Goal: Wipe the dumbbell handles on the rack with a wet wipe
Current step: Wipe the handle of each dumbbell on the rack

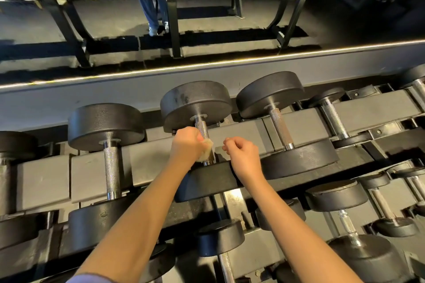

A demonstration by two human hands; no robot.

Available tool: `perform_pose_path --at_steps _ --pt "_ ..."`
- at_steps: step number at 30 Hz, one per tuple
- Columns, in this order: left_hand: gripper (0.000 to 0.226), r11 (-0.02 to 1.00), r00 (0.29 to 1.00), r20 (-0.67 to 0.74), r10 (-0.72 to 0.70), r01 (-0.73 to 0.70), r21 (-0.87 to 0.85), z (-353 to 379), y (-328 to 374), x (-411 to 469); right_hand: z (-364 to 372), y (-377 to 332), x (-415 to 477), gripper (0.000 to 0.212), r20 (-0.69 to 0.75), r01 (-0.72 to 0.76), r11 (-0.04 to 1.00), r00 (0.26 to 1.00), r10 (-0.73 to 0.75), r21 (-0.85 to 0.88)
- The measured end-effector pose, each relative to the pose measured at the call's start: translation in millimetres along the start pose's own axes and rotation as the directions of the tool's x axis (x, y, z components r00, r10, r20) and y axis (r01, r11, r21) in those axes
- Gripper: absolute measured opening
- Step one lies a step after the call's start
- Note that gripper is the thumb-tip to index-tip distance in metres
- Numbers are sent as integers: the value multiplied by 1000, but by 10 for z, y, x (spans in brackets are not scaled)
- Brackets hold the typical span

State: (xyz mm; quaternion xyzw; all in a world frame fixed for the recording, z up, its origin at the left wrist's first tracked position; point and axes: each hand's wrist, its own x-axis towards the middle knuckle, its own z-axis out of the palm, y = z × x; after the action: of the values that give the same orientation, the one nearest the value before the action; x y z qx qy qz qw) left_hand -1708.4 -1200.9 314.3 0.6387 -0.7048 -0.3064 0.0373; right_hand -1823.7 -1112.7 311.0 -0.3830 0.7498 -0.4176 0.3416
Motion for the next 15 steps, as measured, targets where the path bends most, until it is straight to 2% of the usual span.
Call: perform_pose_path --at_steps 3,5,8,10,12,13,15 --pt "40 994 989 146 -10 -5 106 -21 37 -70 -7 -16 -45 32 6 26 998 1000 -26 -53" --pt "46 991 983 183 20 -43 123 -20 35 -95 -24 -43 -78 29 20 48 996 999 -47 -72" --pt "28 994 987 127 103 -107 30 -53 61 -142 -106 -47 -110 23 85 133 975 989 -119 -178" --pt "15 987 986 46 161 -160 -33 -103 128 -187 -273 11 -104 25 44 288 890 956 -292 -354" --pt "12 974 978 -22 208 -209 -86 -140 246 -251 -546 126 -52 25 -58 391 732 861 -505 -558" --pt "14 967 973 -44 225 -228 -112 -151 317 -282 -716 220 -1 28 -91 362 663 833 -546 -655" --pt "16 952 965 -67 255 -263 -155 -140 467 -327 -1045 388 82 36 -139 208 581 858 -495 -787"
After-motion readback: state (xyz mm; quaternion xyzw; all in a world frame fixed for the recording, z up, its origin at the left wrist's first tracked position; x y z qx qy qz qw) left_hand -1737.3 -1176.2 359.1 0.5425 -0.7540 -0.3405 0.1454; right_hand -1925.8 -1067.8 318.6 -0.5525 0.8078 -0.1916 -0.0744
